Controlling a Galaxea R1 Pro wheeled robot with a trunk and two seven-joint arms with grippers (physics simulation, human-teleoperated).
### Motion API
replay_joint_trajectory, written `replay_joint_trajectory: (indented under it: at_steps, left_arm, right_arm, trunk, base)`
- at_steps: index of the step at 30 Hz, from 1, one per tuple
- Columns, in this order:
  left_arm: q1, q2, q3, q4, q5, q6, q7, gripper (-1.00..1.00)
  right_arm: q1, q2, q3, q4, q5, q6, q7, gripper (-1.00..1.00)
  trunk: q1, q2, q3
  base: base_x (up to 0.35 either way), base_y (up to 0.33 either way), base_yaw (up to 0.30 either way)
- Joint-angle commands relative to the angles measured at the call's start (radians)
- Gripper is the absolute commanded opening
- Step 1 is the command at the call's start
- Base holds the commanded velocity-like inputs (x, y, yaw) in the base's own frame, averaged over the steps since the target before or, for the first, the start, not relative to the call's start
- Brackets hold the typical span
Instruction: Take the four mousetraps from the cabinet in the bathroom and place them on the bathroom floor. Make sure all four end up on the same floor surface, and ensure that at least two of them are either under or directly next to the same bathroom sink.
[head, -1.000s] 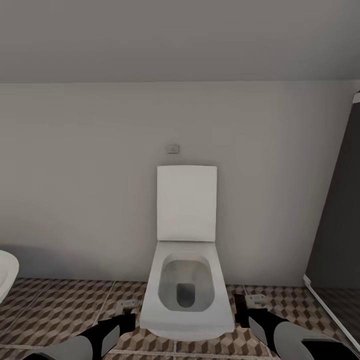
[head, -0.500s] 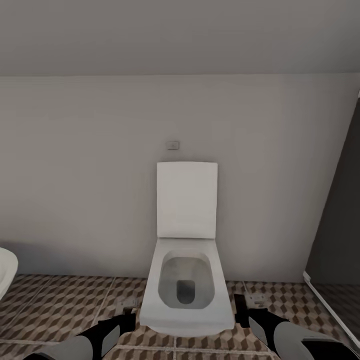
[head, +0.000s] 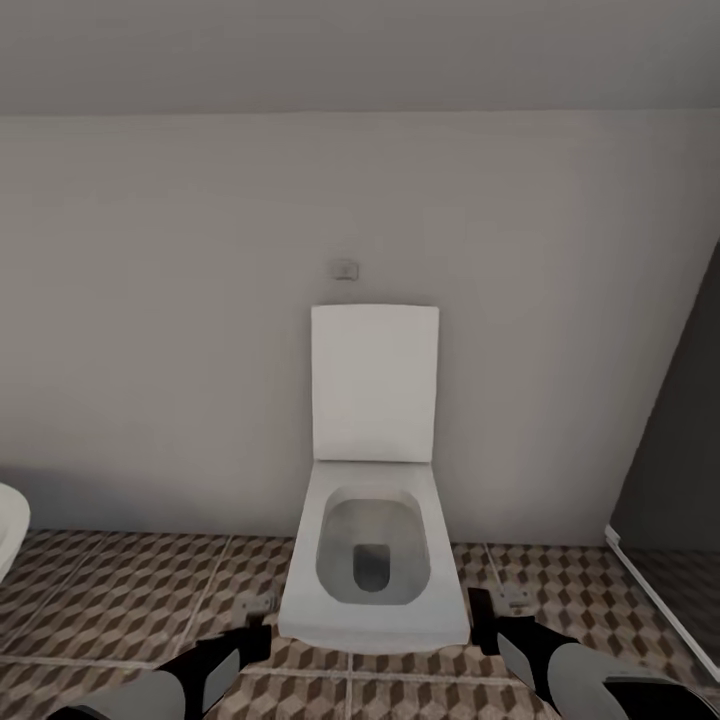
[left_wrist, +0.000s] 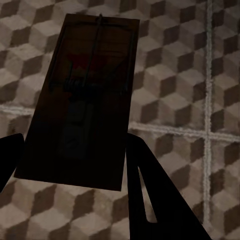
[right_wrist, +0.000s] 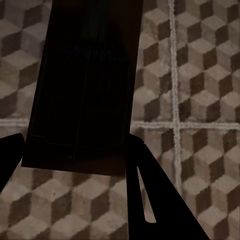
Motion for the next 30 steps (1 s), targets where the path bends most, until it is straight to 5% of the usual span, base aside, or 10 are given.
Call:
replay_joint_trajectory:
  at_steps: [1,7,16,30]
  left_arm:
    - [0.0,0.0,-0.01,-0.004,0.005,0.005,0.007,-1.0]
    - [0.0,0.006,-0.014,-0.133,0.003,0.017,0.005,-1.0]
    - [0.0,0.01,-0.012,-0.28,-0.054,0.08,0.008,-1.0]
    - [0.001,0.017,-0.01,-0.345,-0.072,0.14,0.012,-1.0]
  right_arm:
    - [-0.001,0.0,0.0,0.001,0.007,0.005,-0.002,-1.0]
    - [-0.001,0.003,-0.001,-0.031,0.009,0.036,-0.003,-1.0]
    - [0.0,0.014,-0.003,-0.288,0.005,0.192,-0.004,-1.0]
    - [-0.001,0.015,-0.007,-0.295,-0.006,0.19,-0.007,-1.0]
  trunk:
    - [0.0,-0.001,-0.005]
    - [0.003,-0.002,-0.028]
    - [0.007,-0.004,-0.063]
    - [0.013,-0.008,-0.117]
  base:
    - [0.0,0.0,0.0]
    - [0.0,0.0,0.0]
    - [0.0,0.0,0.0]
    - [0.0,0.0,0.0]
